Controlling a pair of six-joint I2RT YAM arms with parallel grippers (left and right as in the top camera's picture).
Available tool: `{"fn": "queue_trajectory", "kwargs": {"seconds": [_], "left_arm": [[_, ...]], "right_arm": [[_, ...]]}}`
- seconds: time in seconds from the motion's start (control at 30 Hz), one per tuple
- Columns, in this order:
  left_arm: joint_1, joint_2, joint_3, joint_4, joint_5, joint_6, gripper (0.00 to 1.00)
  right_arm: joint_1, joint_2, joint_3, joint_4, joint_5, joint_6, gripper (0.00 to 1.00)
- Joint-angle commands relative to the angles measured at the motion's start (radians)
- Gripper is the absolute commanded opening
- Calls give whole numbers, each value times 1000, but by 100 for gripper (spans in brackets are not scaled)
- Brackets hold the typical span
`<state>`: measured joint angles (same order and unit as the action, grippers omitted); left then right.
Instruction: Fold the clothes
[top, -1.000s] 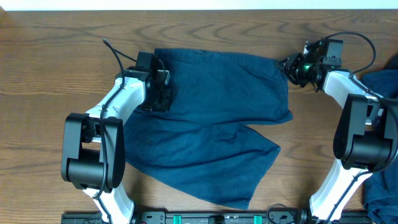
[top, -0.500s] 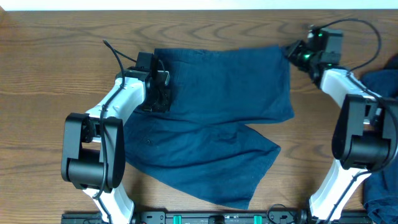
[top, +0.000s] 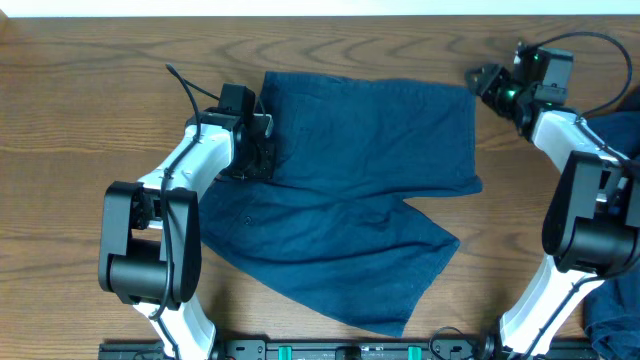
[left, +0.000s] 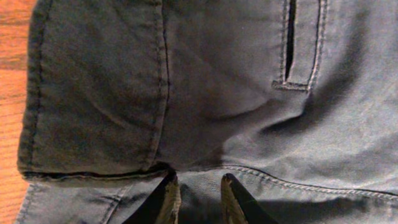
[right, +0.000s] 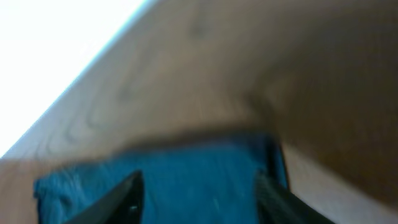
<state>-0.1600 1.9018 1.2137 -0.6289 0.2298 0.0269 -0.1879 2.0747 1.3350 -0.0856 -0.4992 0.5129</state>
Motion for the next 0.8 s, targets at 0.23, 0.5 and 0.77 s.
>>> {"fn": "queue_trajectory", "kwargs": {"seconds": [0.23,0.5,0.77], "left_arm": [[2,10,-13,61,-6,6,26],[5,10,-13,80,-137,14,9],[40,8,-3,64,-170,17,6]], "right_arm": [[109,-20,-16,-557,263,-174,20],[123,42,-34,-585,647,-153,9],[4,27,100,-636,462,-232,17]]}}
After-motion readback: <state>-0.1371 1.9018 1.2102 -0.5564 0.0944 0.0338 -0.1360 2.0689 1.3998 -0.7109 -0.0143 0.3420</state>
